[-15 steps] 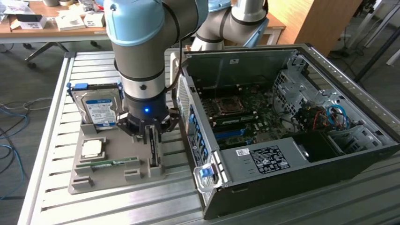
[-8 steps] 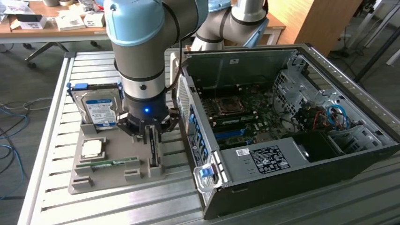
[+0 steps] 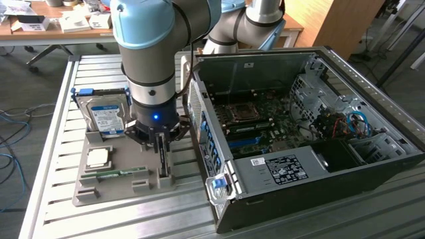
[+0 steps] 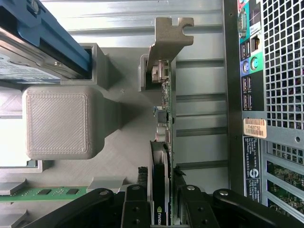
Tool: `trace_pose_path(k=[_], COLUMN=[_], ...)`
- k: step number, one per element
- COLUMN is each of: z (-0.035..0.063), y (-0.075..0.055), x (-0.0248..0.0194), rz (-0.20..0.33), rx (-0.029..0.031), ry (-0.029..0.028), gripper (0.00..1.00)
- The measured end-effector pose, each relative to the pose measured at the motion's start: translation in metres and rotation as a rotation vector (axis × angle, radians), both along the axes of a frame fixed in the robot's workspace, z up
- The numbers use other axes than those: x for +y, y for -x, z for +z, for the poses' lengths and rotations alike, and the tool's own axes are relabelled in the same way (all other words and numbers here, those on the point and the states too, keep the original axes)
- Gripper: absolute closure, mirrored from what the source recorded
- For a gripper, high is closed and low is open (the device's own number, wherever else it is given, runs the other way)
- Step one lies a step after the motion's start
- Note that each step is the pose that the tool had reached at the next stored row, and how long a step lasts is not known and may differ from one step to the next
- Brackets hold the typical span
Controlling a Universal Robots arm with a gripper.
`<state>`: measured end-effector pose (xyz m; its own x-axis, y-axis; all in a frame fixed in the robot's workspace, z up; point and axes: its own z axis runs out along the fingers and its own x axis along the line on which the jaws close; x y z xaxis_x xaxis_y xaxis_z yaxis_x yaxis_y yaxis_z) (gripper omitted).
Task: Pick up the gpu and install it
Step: 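Pick up the gpu and move the gpu toward the slot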
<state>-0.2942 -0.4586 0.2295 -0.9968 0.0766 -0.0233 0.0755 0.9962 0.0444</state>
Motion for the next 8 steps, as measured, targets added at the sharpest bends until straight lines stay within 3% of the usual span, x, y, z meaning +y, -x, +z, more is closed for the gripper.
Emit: trace_pose_path(k=[8], z=[0.0000], y=[-0.0002], x=[-0.0001], rz=[0.000], rx=[0.0000], ry=[0.0000], gripper=[0.67])
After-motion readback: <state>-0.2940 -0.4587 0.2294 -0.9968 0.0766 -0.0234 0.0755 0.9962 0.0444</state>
